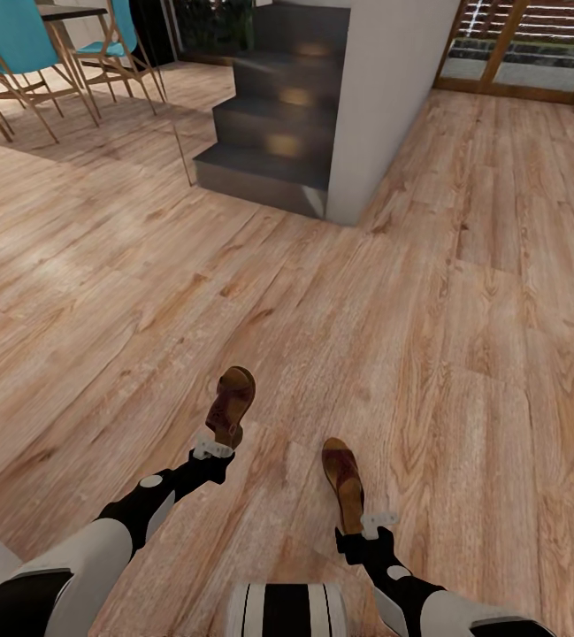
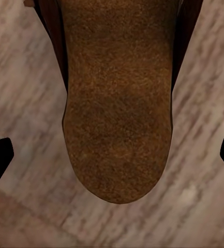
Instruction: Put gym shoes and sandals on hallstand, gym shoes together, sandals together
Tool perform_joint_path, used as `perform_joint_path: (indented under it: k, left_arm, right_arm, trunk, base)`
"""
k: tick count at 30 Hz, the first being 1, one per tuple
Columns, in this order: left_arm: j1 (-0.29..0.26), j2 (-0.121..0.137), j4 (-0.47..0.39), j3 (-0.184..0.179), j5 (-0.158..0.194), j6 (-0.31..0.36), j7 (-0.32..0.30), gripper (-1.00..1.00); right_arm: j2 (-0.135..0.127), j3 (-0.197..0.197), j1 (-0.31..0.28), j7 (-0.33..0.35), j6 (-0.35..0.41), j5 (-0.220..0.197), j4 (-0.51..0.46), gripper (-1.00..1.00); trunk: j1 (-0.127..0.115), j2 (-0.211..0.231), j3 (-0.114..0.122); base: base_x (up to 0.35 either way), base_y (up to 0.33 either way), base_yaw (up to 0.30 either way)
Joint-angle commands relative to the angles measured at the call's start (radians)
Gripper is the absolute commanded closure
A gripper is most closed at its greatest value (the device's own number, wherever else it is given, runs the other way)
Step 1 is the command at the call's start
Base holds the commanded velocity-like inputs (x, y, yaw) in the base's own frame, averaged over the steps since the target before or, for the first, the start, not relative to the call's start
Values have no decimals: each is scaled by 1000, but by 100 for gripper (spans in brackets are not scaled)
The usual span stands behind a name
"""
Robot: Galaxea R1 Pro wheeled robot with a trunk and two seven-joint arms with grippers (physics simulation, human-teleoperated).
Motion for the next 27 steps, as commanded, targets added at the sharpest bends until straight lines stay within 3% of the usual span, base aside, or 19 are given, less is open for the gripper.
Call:
perform_joint_path:
  k: [1,12,27]
  left_arm:
    - [0,0,0,0,1,0,-1,100]
    - [0,0,0,0,1,0,-1,100]
    - [0,0,0,0,1,0,-1,100]
  right_arm:
    - [0,0,0,0,0,0,0,-100]
    - [-1,0,0,0,0,0,0,-100]
    - [-1,0,0,0,0,0,0,-100]
  trunk:
    - [0,0,-2]
    - [0,0,-17]
    - [0,0,-19]
  base:
    - [0,0,0]
    - [0,0,0]
    - [33,0,0]
